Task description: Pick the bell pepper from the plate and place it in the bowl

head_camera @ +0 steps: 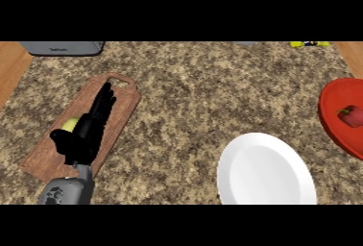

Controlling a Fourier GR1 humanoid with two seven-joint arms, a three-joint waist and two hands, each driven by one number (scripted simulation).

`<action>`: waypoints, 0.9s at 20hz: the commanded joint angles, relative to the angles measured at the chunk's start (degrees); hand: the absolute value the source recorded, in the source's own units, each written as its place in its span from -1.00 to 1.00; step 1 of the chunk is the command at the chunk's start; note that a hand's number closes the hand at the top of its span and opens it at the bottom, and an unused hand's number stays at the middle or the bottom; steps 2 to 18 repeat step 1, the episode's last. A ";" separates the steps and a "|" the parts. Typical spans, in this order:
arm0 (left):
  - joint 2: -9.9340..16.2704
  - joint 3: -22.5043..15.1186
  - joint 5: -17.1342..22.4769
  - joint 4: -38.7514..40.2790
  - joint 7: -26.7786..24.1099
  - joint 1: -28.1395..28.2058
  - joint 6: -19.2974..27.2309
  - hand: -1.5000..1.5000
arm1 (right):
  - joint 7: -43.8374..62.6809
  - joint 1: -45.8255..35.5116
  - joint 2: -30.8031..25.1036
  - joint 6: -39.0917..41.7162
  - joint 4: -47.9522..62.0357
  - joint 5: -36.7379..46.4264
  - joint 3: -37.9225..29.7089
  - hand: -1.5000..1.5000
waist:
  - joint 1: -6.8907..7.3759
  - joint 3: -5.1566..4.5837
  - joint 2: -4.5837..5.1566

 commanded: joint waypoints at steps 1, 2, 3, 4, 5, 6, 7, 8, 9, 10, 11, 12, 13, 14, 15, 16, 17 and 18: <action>-0.11 0.42 0.50 1.43 -2.25 0.28 -0.51 0.00 | -10.24 3.23 1.59 8.38 -0.21 -0.43 0.29 -1.00 | 0.16 0.03 0.15; -0.11 0.42 0.50 1.43 -2.25 0.28 -0.51 0.00 | -10.24 3.23 1.59 8.38 -0.21 -0.43 0.29 -1.00 | 0.16 0.03 0.15; -0.11 0.42 0.50 1.43 -2.25 0.28 -0.51 0.00 | -10.24 3.23 1.59 8.38 -0.21 -0.43 0.29 -1.00 | 0.16 0.03 0.15; -0.11 0.42 0.50 1.43 -2.25 0.28 -0.51 0.00 | -10.24 3.23 1.59 8.38 -0.21 -0.43 0.29 -1.00 | 0.16 0.03 0.15; -0.11 0.42 0.50 1.43 -2.25 0.28 -0.51 0.00 | -10.24 3.23 1.59 8.38 -0.21 -0.43 0.29 -1.00 | 0.16 0.03 0.15; -0.11 0.42 0.50 1.43 -2.25 0.28 -0.51 0.00 | -10.24 3.23 1.59 8.38 -0.21 -0.43 0.29 -1.00 | 0.16 0.03 0.15; -0.11 0.42 0.50 1.43 -2.25 0.28 -0.51 0.00 | -10.24 3.23 1.59 8.38 -0.21 -0.43 0.29 -1.00 | 0.16 0.03 0.15; -0.11 0.42 0.50 1.43 -2.25 0.28 -0.51 0.00 | -10.24 3.23 1.59 8.38 -0.21 -0.43 0.29 -1.00 | 0.16 0.03 0.15; -0.11 0.42 0.50 1.43 -2.25 0.28 -0.51 0.00 | -10.24 3.23 1.59 8.38 -0.21 -0.43 0.29 -1.00 | 0.16 0.03 0.15; -0.11 0.42 0.50 1.43 -2.25 0.28 -0.51 0.00 | -10.24 3.23 1.59 8.38 -0.21 -0.43 0.29 -1.00 | 0.16 0.03 0.15; -0.11 0.42 0.50 1.43 -2.25 0.28 -0.51 0.00 | -10.24 3.23 1.59 8.38 -0.21 -0.43 0.29 -1.00 | 0.16 0.03 0.15; -0.11 0.42 0.50 1.43 -2.25 0.28 -0.51 0.00 | -10.24 3.23 1.59 8.38 -0.21 -0.43 0.29 -1.00 | 0.16 0.03 0.15; -0.11 0.42 0.50 1.43 -2.25 0.28 -0.51 0.00 | -10.24 3.23 1.59 8.38 -0.21 -0.43 0.29 -1.00 | 0.16 0.03 0.15; -0.11 0.42 0.50 1.43 -2.25 0.28 -0.51 0.00 | -10.24 3.23 1.59 8.38 -0.21 -0.43 0.29 -1.00 | 0.16 0.03 0.15; -0.11 0.42 0.50 1.43 -2.25 0.28 -0.51 0.00 | -10.24 3.23 1.59 8.38 -0.21 -0.43 0.29 -1.00 | 0.16 0.03 0.15; -0.11 0.42 0.50 1.43 -2.25 0.28 -0.51 0.00 | -10.24 3.23 1.59 8.38 -0.21 -0.43 0.29 -1.00 | 0.16 0.03 0.15; -0.11 0.42 0.50 1.43 -2.25 0.28 -0.51 0.00 | -10.24 3.23 1.59 8.38 -0.21 -0.43 0.29 -1.00 | 0.16 0.03 0.15; -0.11 0.42 0.50 1.43 -2.25 0.28 -0.51 0.00 | -10.24 3.23 1.59 8.38 -0.21 -0.43 0.29 -1.00 | 0.16 0.03 0.15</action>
